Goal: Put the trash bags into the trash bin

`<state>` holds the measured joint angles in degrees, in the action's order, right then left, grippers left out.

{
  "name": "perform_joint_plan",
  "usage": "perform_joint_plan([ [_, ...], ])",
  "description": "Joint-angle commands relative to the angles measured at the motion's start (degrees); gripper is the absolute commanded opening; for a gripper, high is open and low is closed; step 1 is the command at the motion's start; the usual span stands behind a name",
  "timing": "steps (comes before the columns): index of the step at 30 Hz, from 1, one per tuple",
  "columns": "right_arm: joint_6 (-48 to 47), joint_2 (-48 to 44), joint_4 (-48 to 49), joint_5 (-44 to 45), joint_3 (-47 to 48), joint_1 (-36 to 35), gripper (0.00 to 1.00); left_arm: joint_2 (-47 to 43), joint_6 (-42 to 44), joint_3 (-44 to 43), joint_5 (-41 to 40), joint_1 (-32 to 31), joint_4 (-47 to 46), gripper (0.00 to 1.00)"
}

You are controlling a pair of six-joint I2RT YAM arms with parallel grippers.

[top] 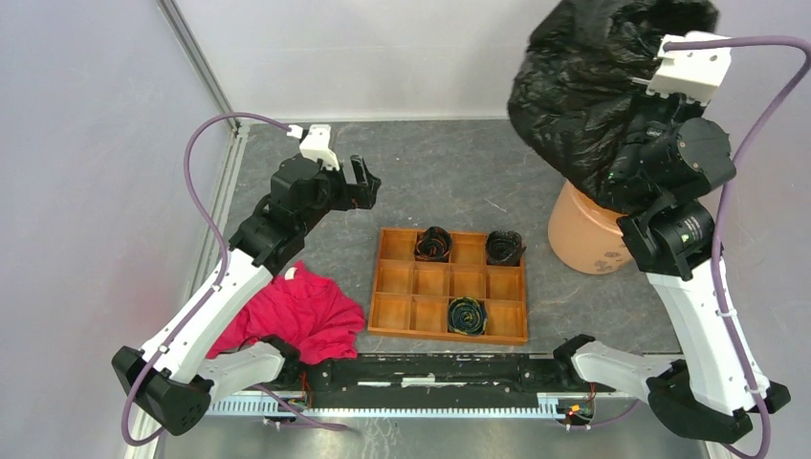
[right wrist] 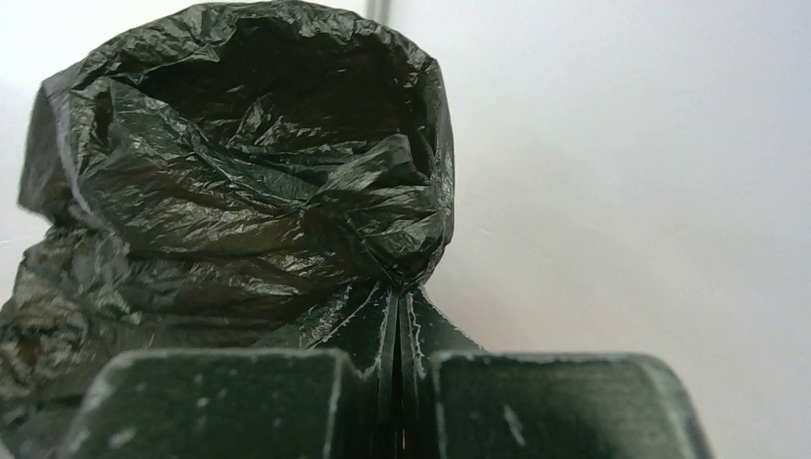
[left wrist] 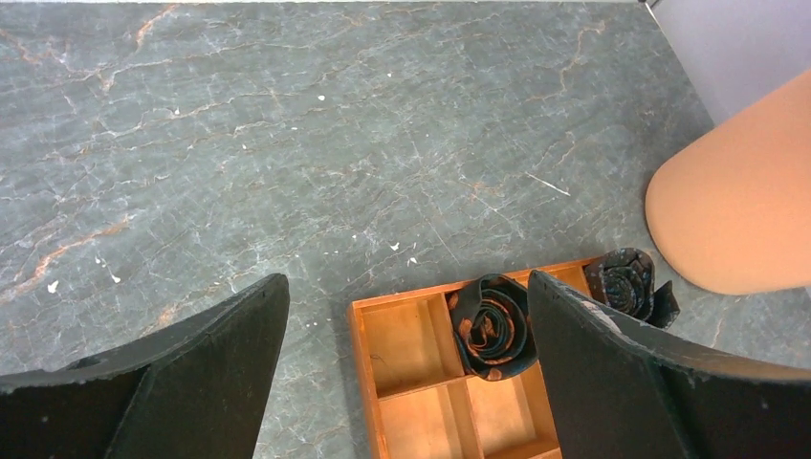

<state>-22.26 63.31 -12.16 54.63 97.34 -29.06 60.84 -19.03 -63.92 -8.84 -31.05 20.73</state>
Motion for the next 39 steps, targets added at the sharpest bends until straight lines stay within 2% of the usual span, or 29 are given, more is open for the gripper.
perform_joint_plan([
  [1,-9.6,-0.8,4.1,10.7,-0.6,0.3,0.00,-1.3,4.5,1.1,-0.4,-1.5,-4.1,1.00],
  [7,-16.4,0.7,8.5,15.3,-1.7,0.3,0.00,-1.9,4.7,2.3,-1.1,-2.2,-4.5,1.00],
  [15,-10.8,-0.3,3.1,12.3,-2.3,0.2,0.00,-1.3,4.3,2.8,-0.6,-2.2,-4.9,1.00],
  [21,-5.5,0.4,-3.4,8.4,1.9,0.3,0.00,-0.6,3.9,2.9,-0.1,-2.1,-5.2,1.00],
  [28,-5.6,0.8,-3.6,8.6,3.9,0.3,0.00,0.4,3.8,3.1,0.1,-2.1,-5.5,1.00],
  [32,-10.1,1.8,0.6,12.6,3.1,0.2,0.00,0.9,3.6,3.1,0.6,-2.1,-5.7,1.00],
  [39,-3.6,4.8,-6.5,9.8,12.0,0.3,0.00,1.1,3.6,3.3,0.8,-2.1,-5.9,1.00],
])
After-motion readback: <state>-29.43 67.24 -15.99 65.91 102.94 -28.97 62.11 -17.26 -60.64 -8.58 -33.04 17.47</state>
